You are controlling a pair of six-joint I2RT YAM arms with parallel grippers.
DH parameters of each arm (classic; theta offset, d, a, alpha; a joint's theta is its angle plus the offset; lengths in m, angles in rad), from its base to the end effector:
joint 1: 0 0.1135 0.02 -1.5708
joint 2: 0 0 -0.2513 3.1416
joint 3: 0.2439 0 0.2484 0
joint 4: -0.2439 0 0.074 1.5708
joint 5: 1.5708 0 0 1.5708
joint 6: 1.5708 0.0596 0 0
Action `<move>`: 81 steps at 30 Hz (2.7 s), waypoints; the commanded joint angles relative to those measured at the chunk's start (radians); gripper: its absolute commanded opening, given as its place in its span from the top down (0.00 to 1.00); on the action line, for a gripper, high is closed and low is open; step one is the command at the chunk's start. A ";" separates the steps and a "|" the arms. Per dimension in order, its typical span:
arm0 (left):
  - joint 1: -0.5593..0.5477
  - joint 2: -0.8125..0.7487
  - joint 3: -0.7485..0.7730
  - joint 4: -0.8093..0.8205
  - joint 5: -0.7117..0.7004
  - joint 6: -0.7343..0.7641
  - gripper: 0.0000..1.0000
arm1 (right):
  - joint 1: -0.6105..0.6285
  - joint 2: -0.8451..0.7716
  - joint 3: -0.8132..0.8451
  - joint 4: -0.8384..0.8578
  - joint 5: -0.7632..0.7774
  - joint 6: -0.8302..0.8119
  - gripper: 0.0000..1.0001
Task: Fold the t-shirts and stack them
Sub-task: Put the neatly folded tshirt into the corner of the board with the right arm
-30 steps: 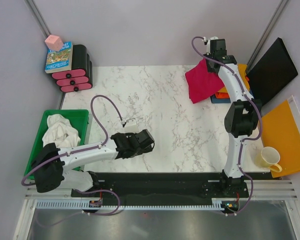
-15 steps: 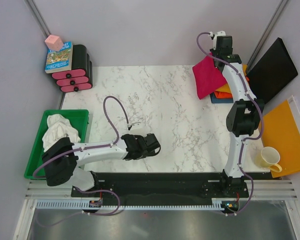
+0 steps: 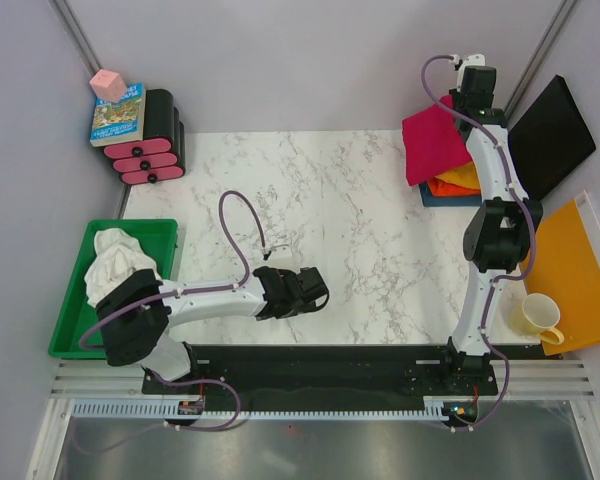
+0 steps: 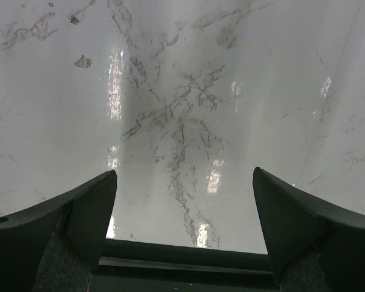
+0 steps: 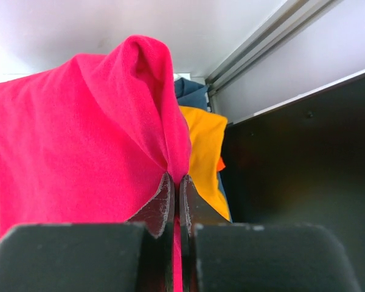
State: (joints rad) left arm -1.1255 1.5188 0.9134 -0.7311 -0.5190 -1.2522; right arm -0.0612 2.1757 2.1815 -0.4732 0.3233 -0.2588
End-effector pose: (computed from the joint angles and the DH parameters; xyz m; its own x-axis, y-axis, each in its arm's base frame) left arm 0.1423 -0.2296 0.1543 -0.8283 -0.1789 -0.5309 -0.1679 0.9834 -0.0694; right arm 0.5180 -0.0507 0.3228 -0.5220 -0.2111 -0.8264 0.2146 0.9052 -0.3669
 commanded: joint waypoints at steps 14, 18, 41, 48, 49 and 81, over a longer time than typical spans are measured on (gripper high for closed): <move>-0.022 0.086 0.087 -0.005 -0.003 -0.046 0.00 | -0.100 -0.069 0.034 0.111 -0.035 0.019 1.00; -0.026 0.099 0.099 -0.005 0.000 -0.042 0.00 | -0.095 -0.152 -0.100 0.197 -0.107 0.030 1.00; -0.043 0.149 0.127 0.013 0.011 -0.033 0.00 | 0.000 -0.148 0.072 0.134 -0.110 0.029 1.00; -0.049 0.159 0.125 0.025 0.016 -0.038 0.00 | 0.023 -0.169 0.072 0.137 -0.112 0.020 1.00; -0.049 0.159 0.125 0.025 0.017 -0.038 0.00 | 0.026 -0.168 0.075 0.134 -0.110 0.018 1.00; -0.080 0.210 0.160 0.027 0.051 -0.032 0.00 | -0.098 0.022 -0.061 0.217 0.002 0.000 1.00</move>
State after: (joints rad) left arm -1.1938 1.7107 1.0286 -0.7223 -0.4603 -1.2602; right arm -0.1345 2.1647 2.1410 -0.3325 0.2932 -0.2588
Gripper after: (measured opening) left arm 0.993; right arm 0.021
